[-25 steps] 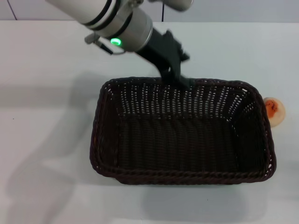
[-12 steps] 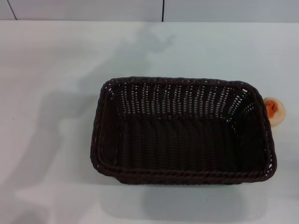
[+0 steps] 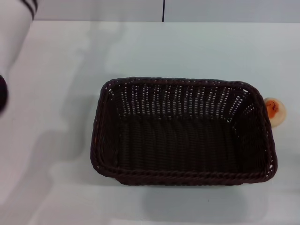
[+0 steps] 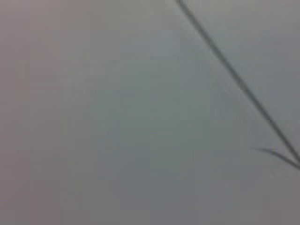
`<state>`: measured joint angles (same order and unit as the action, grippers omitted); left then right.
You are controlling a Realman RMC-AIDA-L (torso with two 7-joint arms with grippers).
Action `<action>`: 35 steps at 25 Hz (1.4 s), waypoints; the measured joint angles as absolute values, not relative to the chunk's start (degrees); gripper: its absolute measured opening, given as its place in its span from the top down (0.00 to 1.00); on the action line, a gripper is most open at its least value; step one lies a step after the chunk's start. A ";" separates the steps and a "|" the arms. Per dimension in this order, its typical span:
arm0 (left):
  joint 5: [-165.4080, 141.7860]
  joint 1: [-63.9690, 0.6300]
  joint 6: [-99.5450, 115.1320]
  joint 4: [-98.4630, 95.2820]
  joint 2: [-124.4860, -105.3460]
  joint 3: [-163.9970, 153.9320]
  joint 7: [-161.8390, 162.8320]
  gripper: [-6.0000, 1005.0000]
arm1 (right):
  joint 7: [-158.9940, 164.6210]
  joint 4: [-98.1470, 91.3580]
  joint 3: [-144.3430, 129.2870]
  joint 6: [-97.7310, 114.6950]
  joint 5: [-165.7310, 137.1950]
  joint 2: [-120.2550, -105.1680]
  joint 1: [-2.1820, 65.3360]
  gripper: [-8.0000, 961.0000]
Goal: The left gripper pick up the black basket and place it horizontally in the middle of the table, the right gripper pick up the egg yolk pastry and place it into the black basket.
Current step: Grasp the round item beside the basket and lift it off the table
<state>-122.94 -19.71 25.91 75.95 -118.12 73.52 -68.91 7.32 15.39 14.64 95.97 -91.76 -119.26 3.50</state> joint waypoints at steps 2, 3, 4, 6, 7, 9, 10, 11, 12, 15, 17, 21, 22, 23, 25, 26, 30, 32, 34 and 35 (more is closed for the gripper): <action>-132.40 -17.70 39.93 70.15 -118.13 69.46 -55.76 0.20 | 7.30 15.10 14.30 94.67 -91.76 -119.26 3.99 0.24; -132.40 -17.70 39.93 70.15 -118.13 69.46 -55.76 0.20 | 7.30 15.10 14.30 94.67 -91.76 -119.26 3.99 0.24; -135.81 -17.02 43.07 68.23 -118.16 69.25 -50.27 0.20 | 7.30 15.08 14.20 94.24 -91.76 -119.26 4.12 0.24; -139.94 -15.99 46.46 65.28 -118.21 69.32 -41.53 0.20 | 7.30 14.81 13.34 93.19 -91.80 -119.24 4.58 0.24; -141.51 -15.80 47.95 61.29 -118.15 70.30 -34.11 0.20 | 7.29 14.26 11.85 92.03 -91.87 -119.21 5.27 0.24; -141.75 -16.58 48.74 56.97 -118.08 71.45 -29.99 0.20 | 7.29 13.93 10.87 91.32 -91.89 -119.21 5.75 0.24; -141.92 -17.68 49.72 53.06 -118.08 72.37 -26.99 0.20 | 7.29 13.71 9.84 90.48 -91.91 -119.22 6.28 0.25; -142.01 -18.68 50.81 49.45 -118.05 73.23 -24.18 0.20 | 7.29 13.54 8.69 89.56 -91.93 -119.21 6.89 0.25; -142.03 -20.65 53.98 41.16 -118.04 74.14 -18.21 0.20 | 7.29 13.46 6.84 87.87 -91.98 -119.22 8.05 0.25; -142.10 -21.40 56.37 36.03 -118.15 74.19 -15.32 0.20 | 7.29 13.45 5.77 86.14 -92.01 -119.21 9.17 0.25; -142.12 -21.28 57.34 33.51 -118.35 74.06 -14.46 0.20 | 7.29 13.32 4.23 83.06 -92.04 -119.19 11.13 0.25; -142.12 -20.75 57.42 32.47 -118.50 73.93 -14.31 0.20 | 7.30 13.30 3.06 78.99 -92.15 -119.18 13.25 0.25; -142.12 -20.49 57.42 32.10 -118.55 73.81 -14.22 0.21 | 7.43 13.29 2.93 76.60 -92.60 -119.20 14.40 0.25; -142.12 -20.49 57.42 32.10 -118.55 73.81 -14.22 0.21 | 7.43 13.29 2.93 76.60 -92.60 -119.20 14.40 0.25; -142.11 -20.32 57.40 31.75 -118.56 73.41 -14.15 0.21 | 7.58 13.34 2.77 75.05 -93.24 -119.23 15.32 0.25; -142.11 -20.27 57.41 31.66 -118.56 73.26 -14.12 0.21 | 7.67 13.38 2.67 74.50 -93.51 -119.24 15.73 0.25; -142.11 -20.19 57.49 31.49 -118.56 72.12 -13.95 0.21 | 7.73 13.88 2.37 71.69 -94.10 -119.27 17.56 0.25; -142.11 -20.22 57.49 31.48 -118.56 71.77 -13.92 0.21 | 7.75 14.09 2.47 70.31 -94.11 -119.27 17.89 0.25; -142.12 -20.23 57.50 31.57 -118.56 71.65 -13.91 0.21 | 7.78 14.20 2.61 69.47 -94.09 -119.27 18.03 0.25; -142.12 -20.21 57.53 31.78 -118.54 71.48 -13.89 0.21 | 7.84 14.33 2.85 68.36 -93.95 -119.27 18.16 0.25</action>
